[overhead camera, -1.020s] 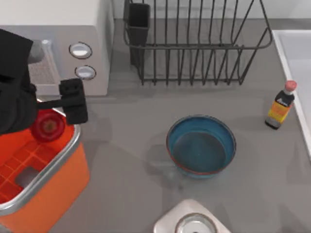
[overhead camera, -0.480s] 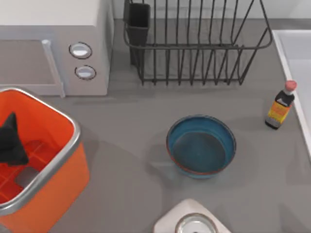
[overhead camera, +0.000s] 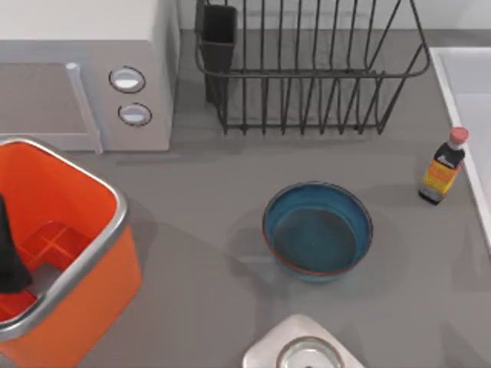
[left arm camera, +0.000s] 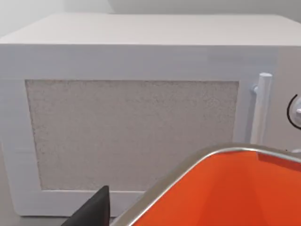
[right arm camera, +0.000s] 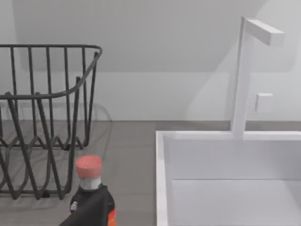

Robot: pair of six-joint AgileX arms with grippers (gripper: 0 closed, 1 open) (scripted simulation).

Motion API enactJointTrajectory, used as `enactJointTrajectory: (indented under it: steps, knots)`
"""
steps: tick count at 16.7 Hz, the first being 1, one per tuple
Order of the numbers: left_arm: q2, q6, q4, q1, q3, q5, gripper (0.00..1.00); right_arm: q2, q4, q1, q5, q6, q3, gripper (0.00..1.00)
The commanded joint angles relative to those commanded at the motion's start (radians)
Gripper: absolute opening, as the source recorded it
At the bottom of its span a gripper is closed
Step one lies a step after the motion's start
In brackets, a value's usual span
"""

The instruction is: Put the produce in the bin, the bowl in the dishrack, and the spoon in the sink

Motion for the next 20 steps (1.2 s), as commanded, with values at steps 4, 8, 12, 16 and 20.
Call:
enactJointTrajectory:
  steps: [4,8,12,16,20]
  knots:
    - [-0.003,0.001,0.001,0.001,-0.002,0.001,1.00,0.000,0.000,0.000,0.000,0.000,0.000,1.00]
    - [-0.003,0.001,0.001,0.001,-0.002,0.001,1.00,0.030,-0.023,0.009,0.001,0.009,0.027,1.00]
    - [-0.003,0.001,0.001,0.001,-0.002,0.001,1.00,0.215,-0.152,0.059,0.001,0.060,0.191,1.00]
    - [-0.003,0.001,0.001,0.001,-0.002,0.001,1.00,0.549,-0.358,0.141,0.000,0.144,0.469,1.00]
    - [-0.003,0.001,0.001,0.001,-0.002,0.001,1.00,0.925,-0.600,0.235,-0.001,0.243,0.778,1.00]
